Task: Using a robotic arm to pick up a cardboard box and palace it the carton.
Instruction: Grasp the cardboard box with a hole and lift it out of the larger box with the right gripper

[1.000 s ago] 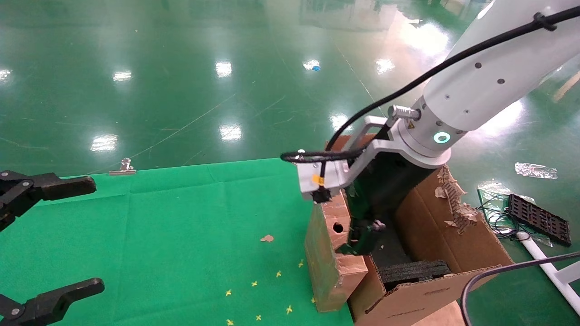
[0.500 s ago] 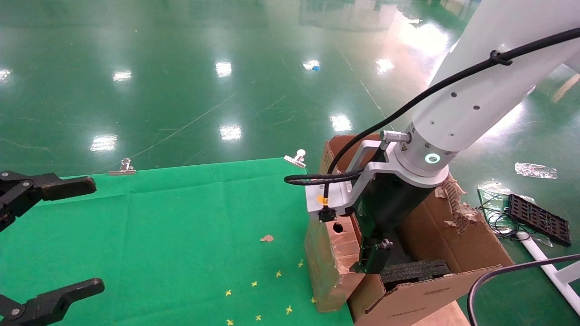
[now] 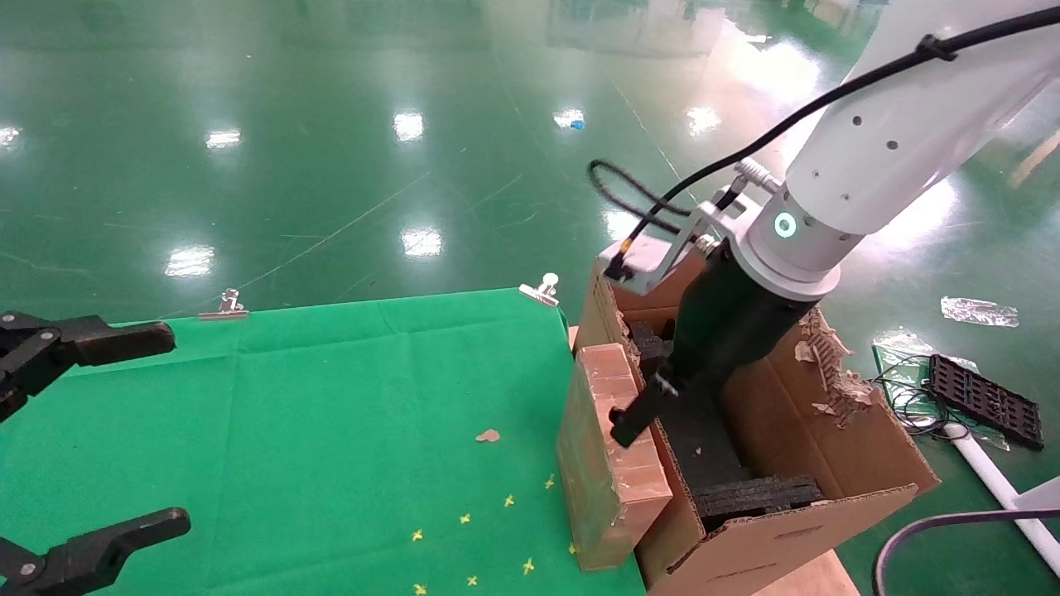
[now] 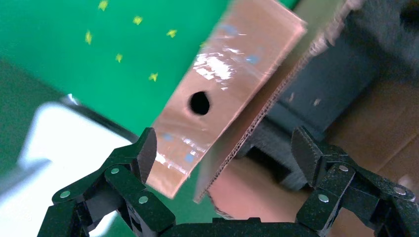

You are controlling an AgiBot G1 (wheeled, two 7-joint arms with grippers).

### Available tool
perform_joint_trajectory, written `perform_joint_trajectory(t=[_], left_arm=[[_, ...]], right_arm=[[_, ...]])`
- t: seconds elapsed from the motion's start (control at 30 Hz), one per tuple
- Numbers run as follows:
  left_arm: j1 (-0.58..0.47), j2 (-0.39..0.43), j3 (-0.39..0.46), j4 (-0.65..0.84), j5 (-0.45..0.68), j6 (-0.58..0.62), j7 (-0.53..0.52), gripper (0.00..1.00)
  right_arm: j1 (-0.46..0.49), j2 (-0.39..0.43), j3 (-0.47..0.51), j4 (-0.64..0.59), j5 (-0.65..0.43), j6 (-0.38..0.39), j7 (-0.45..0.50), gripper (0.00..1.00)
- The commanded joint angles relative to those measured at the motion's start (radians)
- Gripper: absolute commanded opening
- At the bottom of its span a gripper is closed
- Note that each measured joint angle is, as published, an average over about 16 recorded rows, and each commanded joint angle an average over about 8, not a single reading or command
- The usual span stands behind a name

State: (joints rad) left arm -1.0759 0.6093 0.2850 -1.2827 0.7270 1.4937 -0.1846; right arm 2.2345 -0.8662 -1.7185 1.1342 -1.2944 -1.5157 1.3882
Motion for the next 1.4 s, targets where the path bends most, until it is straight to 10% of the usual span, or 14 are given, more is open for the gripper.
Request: perform_joint_trajectory(t=[0.03,0.33,0.57,0.67,0.83,0.97,1.4], left_arm=[[0.000,0.000,0.000,0.000,0.000,0.000,0.000,1.00],[0.000,0.000,0.001,0.000,-0.001,0.000,0.000,1.00],[0.000,-0.001,0.001,0.000,-0.001,-0.001,0.001,0.98],[0.000,-0.001,0.001,0.000,-0.001,-0.001,0.001,0.80],[0.000,-0.001,0.002,0.000,-0.001,-0.001,0.001,0.26],[0.000,-0.001,0.002,0.000,-0.001,-0.001,0.001,0.03],[-0.001,-0.001,0.003,0.000,-0.002,-0.001,0.001,0.00]], right_arm=[[-0.012,-0.009,-0.004,-0.047,0.017,-0.002,0.069,1.00],[-0.078,-0.036,-0.006,-0.176,0.071,0.013,0.103,0.99],[-0.095,-0.065,-0.023,-0.192,0.045,0.021,0.123,0.23],[-0.100,-0.072,-0.029,-0.189,0.037,0.025,0.135,0.01],[-0.108,-0.076,-0.036,-0.181,0.029,0.030,0.150,0.00],[-0.114,-0.076,-0.039,-0.175,0.025,0.035,0.158,0.00],[-0.132,-0.078,-0.051,-0.169,0.014,0.041,0.171,0.00]])
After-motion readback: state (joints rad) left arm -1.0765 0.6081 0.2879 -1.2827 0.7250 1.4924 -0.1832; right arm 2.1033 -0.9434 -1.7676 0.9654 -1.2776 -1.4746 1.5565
